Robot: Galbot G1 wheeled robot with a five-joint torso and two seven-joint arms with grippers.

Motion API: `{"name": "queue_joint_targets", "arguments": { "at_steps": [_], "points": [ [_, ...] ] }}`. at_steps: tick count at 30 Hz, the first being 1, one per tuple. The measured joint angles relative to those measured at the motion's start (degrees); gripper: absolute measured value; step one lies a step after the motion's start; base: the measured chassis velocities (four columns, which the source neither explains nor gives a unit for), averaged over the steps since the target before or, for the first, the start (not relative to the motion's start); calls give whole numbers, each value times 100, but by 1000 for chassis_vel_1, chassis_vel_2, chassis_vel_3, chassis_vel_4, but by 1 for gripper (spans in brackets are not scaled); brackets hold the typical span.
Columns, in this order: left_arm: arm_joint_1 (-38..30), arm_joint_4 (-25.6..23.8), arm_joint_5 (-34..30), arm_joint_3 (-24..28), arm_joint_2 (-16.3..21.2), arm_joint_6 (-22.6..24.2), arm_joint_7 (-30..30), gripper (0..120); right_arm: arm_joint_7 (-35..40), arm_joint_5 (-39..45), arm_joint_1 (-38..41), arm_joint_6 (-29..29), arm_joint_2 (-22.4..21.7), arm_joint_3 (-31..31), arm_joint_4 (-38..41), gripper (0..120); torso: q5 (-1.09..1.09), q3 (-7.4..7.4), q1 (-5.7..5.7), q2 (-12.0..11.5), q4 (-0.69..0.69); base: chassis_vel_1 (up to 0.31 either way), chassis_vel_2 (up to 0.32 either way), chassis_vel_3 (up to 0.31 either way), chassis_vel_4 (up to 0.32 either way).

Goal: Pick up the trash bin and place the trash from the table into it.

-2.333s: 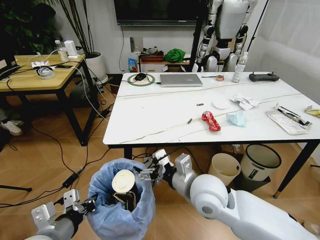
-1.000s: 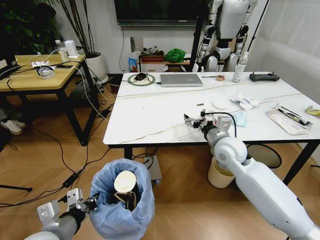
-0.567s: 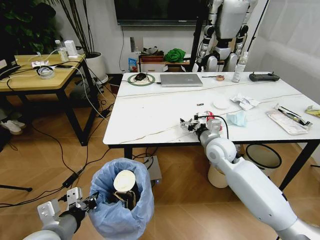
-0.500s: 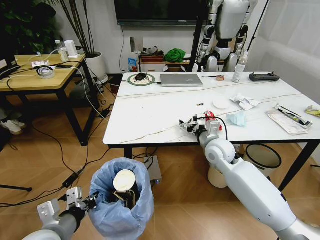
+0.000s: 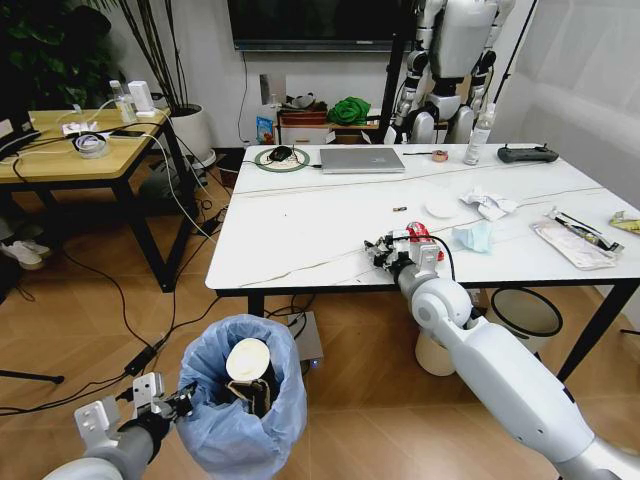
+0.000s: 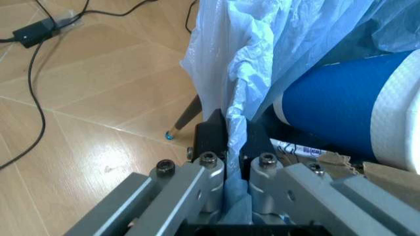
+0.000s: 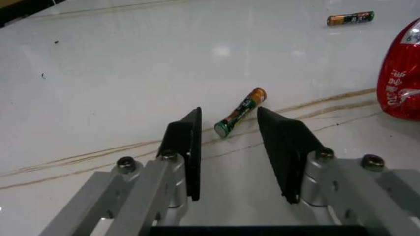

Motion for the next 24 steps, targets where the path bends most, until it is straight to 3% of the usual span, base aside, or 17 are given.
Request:
{"name": "queue_joint_targets", "arguments": {
  "at_steps": [9, 19, 24],
  "points": [
    [18, -28, 27, -3, -12, -6, -2, 0, 0, 52, -41, -26, -72, 12, 94, 0, 1, 0, 1, 0, 1, 0, 0, 0, 0],
    [35, -43, 76, -11, -23, -18, -1, 0, -12, 202, -44, -29, -138, 27, 268, 0, 2, 1, 1, -1, 1, 0, 0, 0, 0],
    [50, -83, 53, -10, -16, -20, 2, 0, -277, 646, -108, 85, -412, -141, 935, 0, 1, 1, 1, -2, 1, 0, 0, 0, 0]
  ]
}}
